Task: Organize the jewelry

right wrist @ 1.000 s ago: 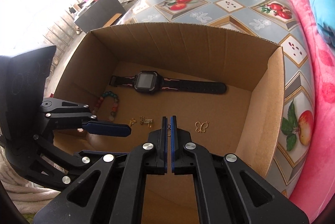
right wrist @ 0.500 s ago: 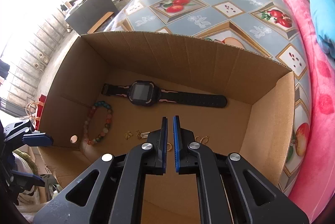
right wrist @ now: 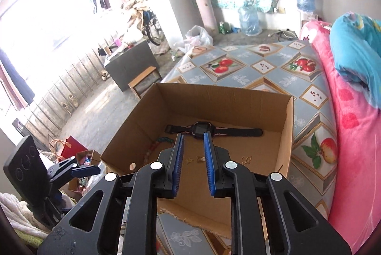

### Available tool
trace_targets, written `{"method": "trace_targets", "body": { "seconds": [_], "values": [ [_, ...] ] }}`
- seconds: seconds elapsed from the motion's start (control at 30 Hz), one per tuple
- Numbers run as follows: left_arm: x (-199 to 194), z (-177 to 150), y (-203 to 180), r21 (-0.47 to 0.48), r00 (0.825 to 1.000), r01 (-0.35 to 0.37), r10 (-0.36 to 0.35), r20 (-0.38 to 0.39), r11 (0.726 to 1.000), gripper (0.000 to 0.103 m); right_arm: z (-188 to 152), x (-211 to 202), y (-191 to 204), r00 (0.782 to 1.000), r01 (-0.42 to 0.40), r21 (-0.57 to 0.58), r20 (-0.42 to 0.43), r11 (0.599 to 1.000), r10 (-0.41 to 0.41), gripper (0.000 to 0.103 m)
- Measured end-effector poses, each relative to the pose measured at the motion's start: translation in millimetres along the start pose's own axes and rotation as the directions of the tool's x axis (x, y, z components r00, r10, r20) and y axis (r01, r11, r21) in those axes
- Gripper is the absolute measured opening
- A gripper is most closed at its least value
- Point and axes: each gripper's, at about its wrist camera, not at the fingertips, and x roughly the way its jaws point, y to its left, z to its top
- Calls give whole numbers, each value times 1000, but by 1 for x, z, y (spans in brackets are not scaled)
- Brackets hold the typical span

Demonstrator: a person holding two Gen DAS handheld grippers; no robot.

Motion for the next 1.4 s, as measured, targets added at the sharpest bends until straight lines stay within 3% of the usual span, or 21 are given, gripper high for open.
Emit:
{"method": "trace_targets", "body": {
  "seconds": [0.2, 0.3, 0.5, 0.63, 0.9, 1.07, 1.23, 1.4],
  "values": [
    [28, -31, -35, 89, 998, 5, 1, -68, 996, 78, -51, -62, -9, 990, 2, 112, 142, 994, -18, 25],
    [48, -51, -44, 123, 994, -26, 39, -104, 992, 79, -84, -78, -18, 985, 40, 171, 157, 984, -68, 25],
    [81, -84, -48, 209, 962, -147, 189, -198, 967, 79, -154, -57, -42, 990, 122, 323, 35, 939, -140, 27],
    [88, -91, -38, 212, 940, -205, 252, -229, 956, 79, -176, -29, -52, 977, 213, 334, -48, 918, -209, 27],
    [91, -100, -17, 130, 918, -269, 295, -266, 954, 79, -179, 17, -59, 934, 355, 224, -139, 908, -330, 27],
    [90, -103, -8, 88, 918, -264, 278, -281, 960, 80, -186, 26, -56, 905, 421, 173, -154, 891, -397, 11],
    [91, -100, 0, 62, 923, -253, 260, -283, 965, 81, -190, 24, -61, 929, 362, 250, -170, 898, -327, 7],
    [88, -99, 9, 69, 911, -286, 293, -290, 956, 82, -192, 29, -51, 953, 288, 282, -183, 915, -243, 7]
  ]
}}
